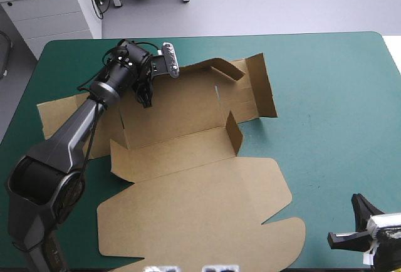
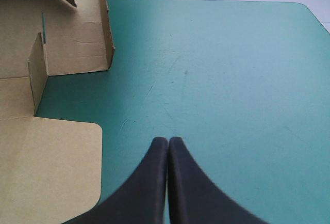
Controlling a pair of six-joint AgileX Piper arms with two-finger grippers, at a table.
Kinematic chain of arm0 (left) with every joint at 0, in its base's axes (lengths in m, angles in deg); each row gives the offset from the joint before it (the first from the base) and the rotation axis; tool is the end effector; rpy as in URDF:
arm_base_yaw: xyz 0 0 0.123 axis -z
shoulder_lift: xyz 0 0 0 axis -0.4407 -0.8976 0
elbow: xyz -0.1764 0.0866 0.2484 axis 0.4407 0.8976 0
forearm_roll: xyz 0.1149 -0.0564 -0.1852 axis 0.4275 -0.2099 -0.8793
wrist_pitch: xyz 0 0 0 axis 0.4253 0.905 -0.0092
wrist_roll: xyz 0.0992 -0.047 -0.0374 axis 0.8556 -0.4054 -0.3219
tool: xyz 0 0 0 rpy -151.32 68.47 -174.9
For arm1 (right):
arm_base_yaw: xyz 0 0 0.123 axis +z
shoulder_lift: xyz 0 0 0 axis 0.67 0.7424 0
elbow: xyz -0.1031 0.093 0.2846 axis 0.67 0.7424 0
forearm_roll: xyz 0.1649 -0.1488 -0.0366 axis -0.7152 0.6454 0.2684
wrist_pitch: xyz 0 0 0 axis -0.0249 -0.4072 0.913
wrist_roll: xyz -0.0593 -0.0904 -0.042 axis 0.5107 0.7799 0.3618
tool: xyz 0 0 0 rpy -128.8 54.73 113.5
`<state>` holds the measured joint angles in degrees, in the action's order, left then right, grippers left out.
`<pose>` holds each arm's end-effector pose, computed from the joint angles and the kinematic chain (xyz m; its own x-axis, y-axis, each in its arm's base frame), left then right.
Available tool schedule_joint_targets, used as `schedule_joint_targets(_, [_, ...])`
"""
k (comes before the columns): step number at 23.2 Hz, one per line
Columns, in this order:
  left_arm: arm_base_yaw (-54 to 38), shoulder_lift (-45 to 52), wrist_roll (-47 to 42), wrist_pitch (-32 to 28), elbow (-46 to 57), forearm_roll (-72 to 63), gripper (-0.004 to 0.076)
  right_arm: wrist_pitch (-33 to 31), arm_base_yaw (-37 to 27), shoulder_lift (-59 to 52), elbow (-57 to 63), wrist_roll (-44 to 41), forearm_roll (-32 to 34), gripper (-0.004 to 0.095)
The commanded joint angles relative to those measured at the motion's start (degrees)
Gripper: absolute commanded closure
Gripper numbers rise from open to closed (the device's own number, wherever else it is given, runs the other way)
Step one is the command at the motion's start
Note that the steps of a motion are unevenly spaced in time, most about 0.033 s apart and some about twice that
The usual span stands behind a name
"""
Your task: Fold the box
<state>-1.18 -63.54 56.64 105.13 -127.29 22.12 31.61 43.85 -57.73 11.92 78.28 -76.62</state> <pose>0.3917 -0.1418 0.3487 -0.2172 0.9742 -0.0617 0.7829 0.2116 0.5851 -0.0219 0.0068 0.2624 -0.2460 -0.0384 -0.9685 -0.1008 0.9948 -0.0138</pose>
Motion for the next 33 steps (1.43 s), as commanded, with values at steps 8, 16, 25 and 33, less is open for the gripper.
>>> schedule_joint_targets(8, [11.86, 2.93, -6.41, -5.71, -1.79, 14.08, 0.0731, 4.67, -0.46, 0.53, -1.4, 0.37, -0.22, 0.0922])
schedule_joint_targets(16, [22.42, 7.28, -15.21, -6.18, 3.33, 23.38, 0.0731, 4.67, -0.46, 0.53, -1.4, 0.37, -0.22, 0.0922])
schedule_joint_targets(25, [31.88, 16.25, -36.12, -9.78, 22.55, 46.7, 0.0731, 4.67, -0.46, 0.53, -1.4, 0.37, -0.22, 0.0922])
schedule_joint_targets(33, [33.33, 16.66, -60.33, -8.9, 32.81, 69.93, 0.0731, 4.67, -0.46, 0.53, -1.4, 0.37, -0.22, 0.0922])
